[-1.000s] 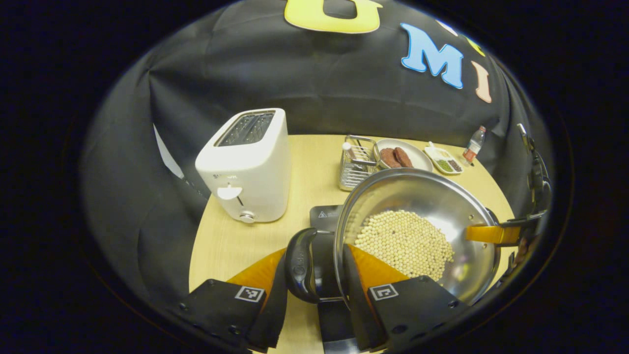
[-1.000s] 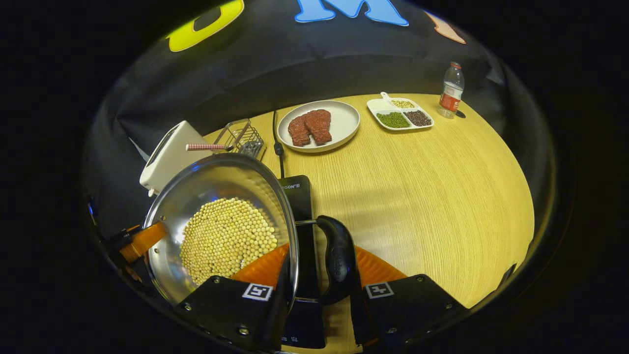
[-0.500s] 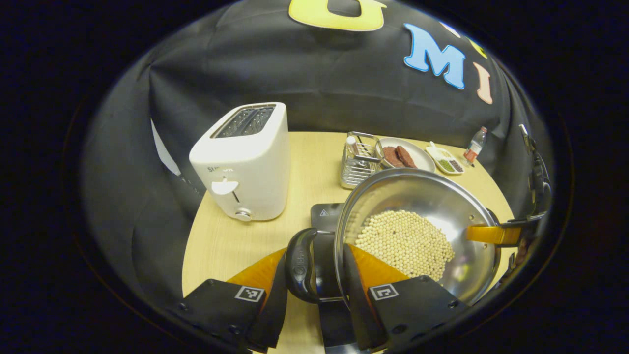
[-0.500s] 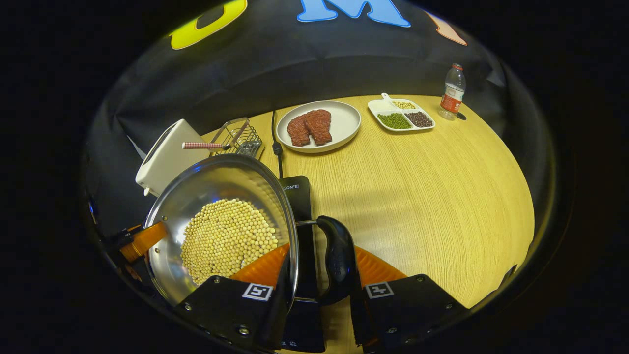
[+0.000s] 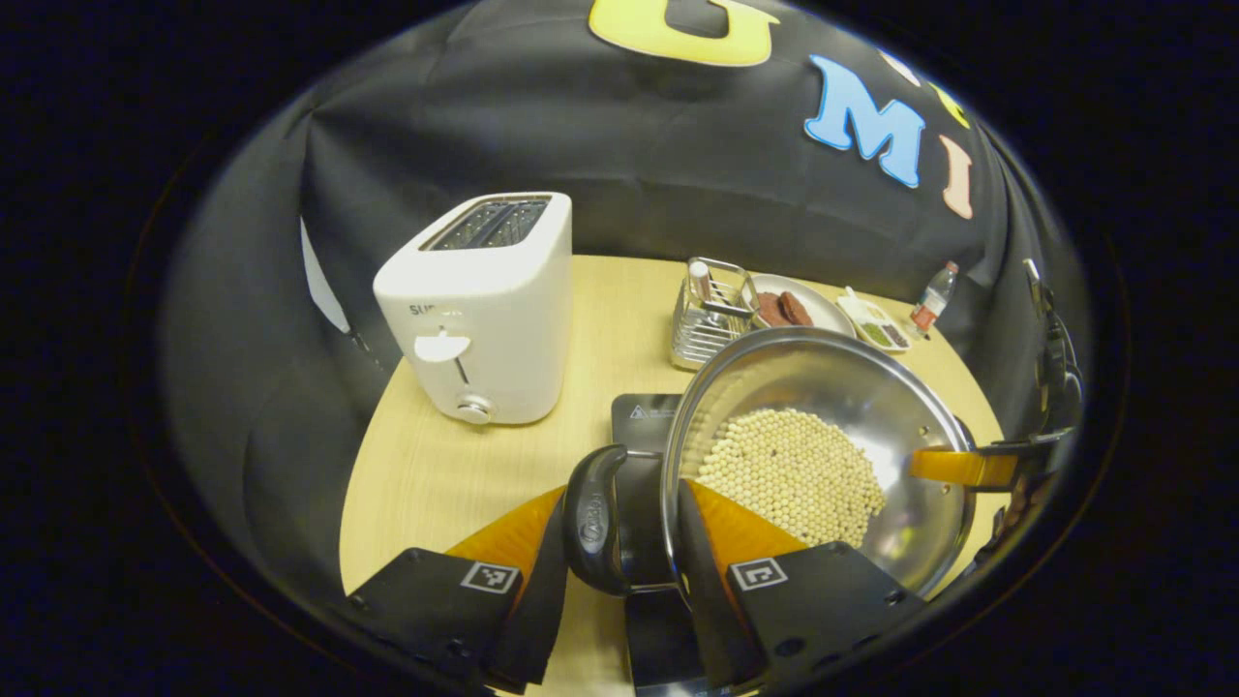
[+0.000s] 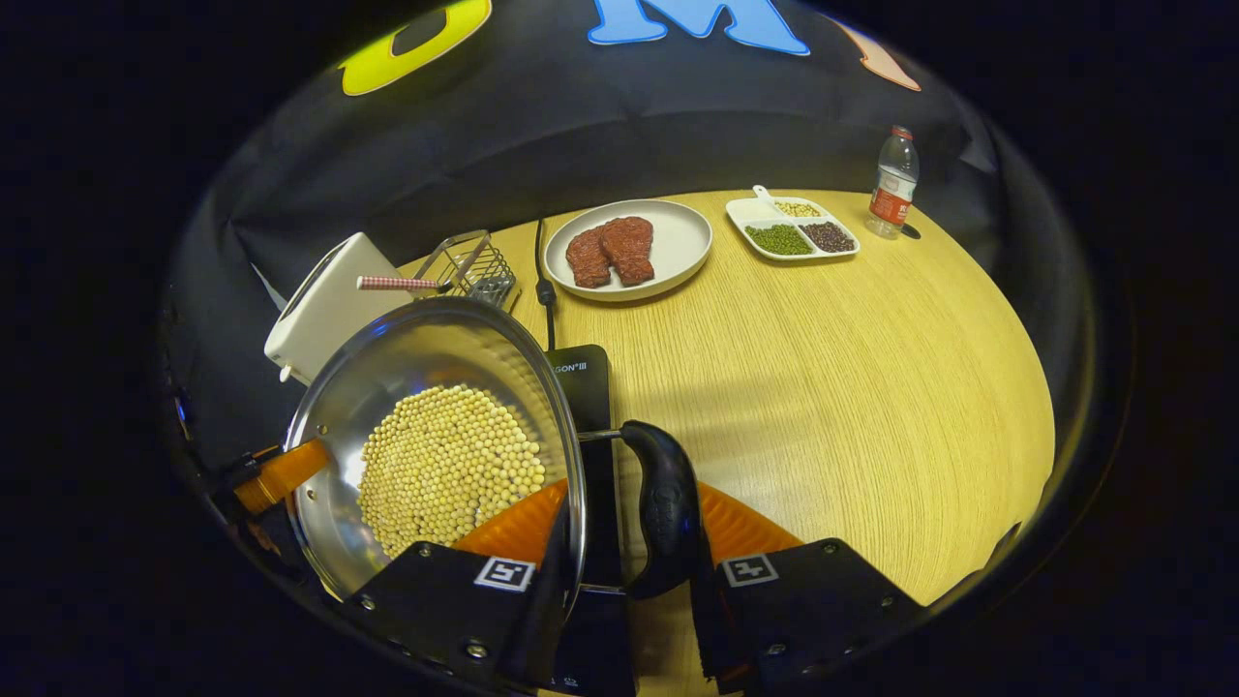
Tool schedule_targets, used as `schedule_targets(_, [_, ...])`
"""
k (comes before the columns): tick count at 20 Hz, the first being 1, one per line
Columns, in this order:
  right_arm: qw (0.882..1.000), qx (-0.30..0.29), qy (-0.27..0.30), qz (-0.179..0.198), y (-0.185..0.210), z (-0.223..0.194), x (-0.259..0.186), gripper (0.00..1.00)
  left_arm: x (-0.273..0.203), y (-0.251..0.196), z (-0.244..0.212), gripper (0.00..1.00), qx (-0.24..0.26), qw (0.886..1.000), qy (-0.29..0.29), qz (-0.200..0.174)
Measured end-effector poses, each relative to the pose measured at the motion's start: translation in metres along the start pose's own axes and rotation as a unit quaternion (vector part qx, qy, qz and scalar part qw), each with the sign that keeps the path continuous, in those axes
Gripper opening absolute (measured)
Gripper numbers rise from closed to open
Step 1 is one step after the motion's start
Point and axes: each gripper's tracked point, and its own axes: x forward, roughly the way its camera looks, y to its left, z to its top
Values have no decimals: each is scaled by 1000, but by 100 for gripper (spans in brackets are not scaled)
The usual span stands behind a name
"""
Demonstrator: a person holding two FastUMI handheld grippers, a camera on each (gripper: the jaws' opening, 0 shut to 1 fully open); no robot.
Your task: First push the handle of the pot to place it horizontally, then grasp the pot with both hands and set it on the induction cooktop.
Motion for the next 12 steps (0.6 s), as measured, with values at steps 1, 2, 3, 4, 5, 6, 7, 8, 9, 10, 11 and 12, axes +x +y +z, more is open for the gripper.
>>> schedule_targets(1, [1000, 0, -1, 1, 1, 0, 1, 56, -2, 0, 0, 61, -2, 1000, -1, -1])
schedule_targets(2, [1000, -10, -4, 2, 1, 1, -1, 57, -3, 0, 1, 66, -4, 1000, -4, -1])
schedule_targets(3, [999, -33, -15, 0, -1, 3, -1, 60, -8, 2, 5, 63, -4, 1000, -13, -2])
schedule_targets(4, [997, -64, -32, -7, -5, 11, -6, 62, -13, 2, 11, 65, -6, 1000, -25, -2])
schedule_targets(5, [995, -90, -49, -6, -3, 18, -10, 68, -21, 4, 17, 70, -12, 999, -36, 0])
schedule_targets(6, [993, -103, -65, 1, 0, 25, -16, 70, -28, 7, 21, 69, -20, 999, -44, 5])
schedule_targets(7, [991, -111, -80, 10, 3, 31, -23, 77, -39, 9, 27, 70, -22, 998, -54, 15])
schedule_targets(8, [989, -113, -98, 15, 2, 40, -32, 75, -48, 9, 35, 75, -21, 997, -68, 21])
schedule_targets(9, [986, -115, -118, 17, 0, 50, -43, 83, -57, 5, 43, 77, -20, 996, -82, 28])
schedule_targets(10, [984, -117, -136, 20, -2, 61, -53, 83, -69, 1, 53, 75, -18, 995, -96, 34])
schedule_targets(11, [981, -120, -154, 23, -4, 70, -66, 82, -84, -10, 59, 75, -20, 993, -109, 35])
schedule_targets(12, [976, -123, -175, 28, -8, 81, -81, 82, -96, -26, 68, 82, -20, 991, -125, 33])
